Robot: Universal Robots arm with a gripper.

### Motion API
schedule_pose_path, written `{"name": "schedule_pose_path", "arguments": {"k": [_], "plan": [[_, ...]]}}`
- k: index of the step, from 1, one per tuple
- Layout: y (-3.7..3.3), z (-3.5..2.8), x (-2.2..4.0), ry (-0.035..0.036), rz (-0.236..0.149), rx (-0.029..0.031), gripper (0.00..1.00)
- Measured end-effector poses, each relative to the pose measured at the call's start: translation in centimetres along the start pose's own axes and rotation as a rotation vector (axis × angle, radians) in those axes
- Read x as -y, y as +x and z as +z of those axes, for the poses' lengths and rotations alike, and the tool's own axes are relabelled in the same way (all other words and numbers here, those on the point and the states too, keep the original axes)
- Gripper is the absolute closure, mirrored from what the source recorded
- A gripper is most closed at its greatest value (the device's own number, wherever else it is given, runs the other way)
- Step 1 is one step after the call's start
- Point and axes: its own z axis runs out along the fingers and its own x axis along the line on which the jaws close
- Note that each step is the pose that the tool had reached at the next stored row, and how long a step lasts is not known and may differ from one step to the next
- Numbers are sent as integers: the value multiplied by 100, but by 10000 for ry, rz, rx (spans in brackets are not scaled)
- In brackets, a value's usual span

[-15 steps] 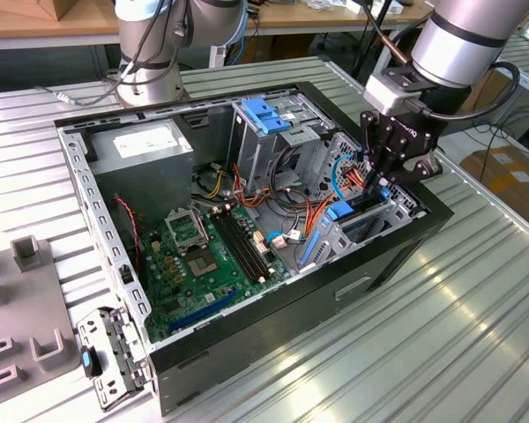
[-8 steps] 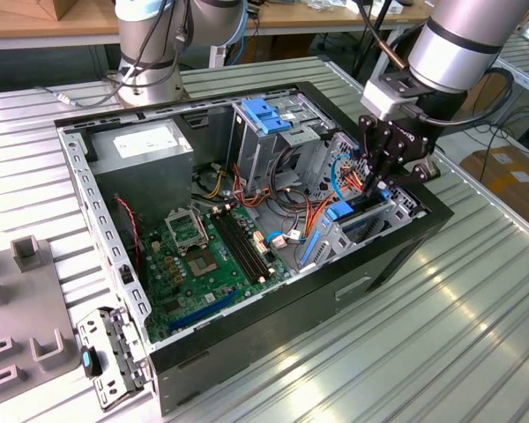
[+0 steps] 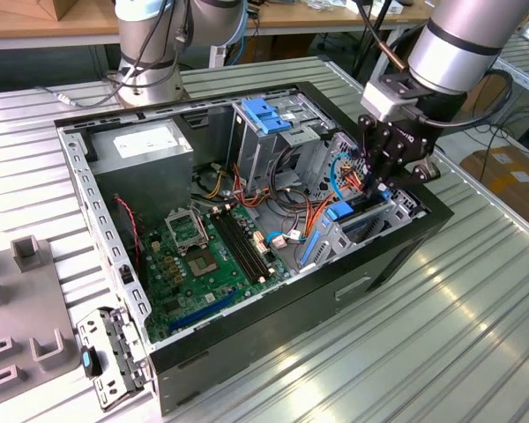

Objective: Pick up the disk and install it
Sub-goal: 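Insert the first disk wire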

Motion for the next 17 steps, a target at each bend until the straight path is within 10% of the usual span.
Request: {"name": "schedule_pose_path", "arguments": {"k": [6,17], "plan": [[3,-166,0,0,-1,-4,76],[3,-185,0,1,0,-4,89]]}}
